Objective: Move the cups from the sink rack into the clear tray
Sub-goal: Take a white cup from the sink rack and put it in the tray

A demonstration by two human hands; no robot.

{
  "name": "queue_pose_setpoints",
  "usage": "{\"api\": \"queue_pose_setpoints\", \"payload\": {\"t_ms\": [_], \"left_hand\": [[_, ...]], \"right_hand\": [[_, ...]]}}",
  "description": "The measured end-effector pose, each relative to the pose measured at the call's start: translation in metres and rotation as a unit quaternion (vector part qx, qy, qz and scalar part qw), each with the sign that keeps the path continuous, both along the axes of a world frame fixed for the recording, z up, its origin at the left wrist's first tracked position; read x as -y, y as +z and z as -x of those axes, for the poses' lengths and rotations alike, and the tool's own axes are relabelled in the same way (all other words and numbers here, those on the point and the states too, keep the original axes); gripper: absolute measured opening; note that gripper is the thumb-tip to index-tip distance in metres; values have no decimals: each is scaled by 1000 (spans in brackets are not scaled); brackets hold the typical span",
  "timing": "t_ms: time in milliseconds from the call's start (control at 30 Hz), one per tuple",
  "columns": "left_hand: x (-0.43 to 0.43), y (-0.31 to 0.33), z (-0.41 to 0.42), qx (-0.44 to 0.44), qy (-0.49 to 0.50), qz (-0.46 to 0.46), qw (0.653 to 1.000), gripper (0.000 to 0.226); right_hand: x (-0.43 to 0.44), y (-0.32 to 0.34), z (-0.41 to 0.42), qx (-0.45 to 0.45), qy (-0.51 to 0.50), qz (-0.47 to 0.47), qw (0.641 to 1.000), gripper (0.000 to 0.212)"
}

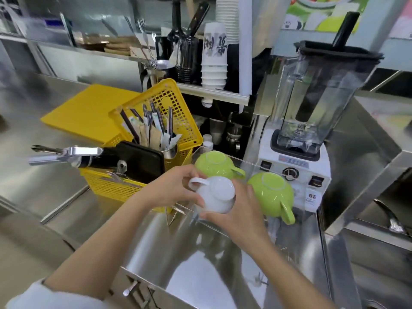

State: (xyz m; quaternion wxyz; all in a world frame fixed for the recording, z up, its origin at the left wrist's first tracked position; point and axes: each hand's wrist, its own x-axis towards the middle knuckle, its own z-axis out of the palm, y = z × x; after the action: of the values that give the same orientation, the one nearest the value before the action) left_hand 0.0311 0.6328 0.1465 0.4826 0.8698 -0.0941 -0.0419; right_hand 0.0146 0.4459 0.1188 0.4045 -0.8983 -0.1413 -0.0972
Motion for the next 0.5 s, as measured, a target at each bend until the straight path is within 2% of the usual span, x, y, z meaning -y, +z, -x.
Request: {"api": "queue_pose_setpoints", "payload": {"t_ms": [500], "left_hand": [[-36, -14, -1, -10, 19, -16, 1000, 39]], "right_hand": [[-33, -4, -7, -56, 12, 63, 996, 90]]}}
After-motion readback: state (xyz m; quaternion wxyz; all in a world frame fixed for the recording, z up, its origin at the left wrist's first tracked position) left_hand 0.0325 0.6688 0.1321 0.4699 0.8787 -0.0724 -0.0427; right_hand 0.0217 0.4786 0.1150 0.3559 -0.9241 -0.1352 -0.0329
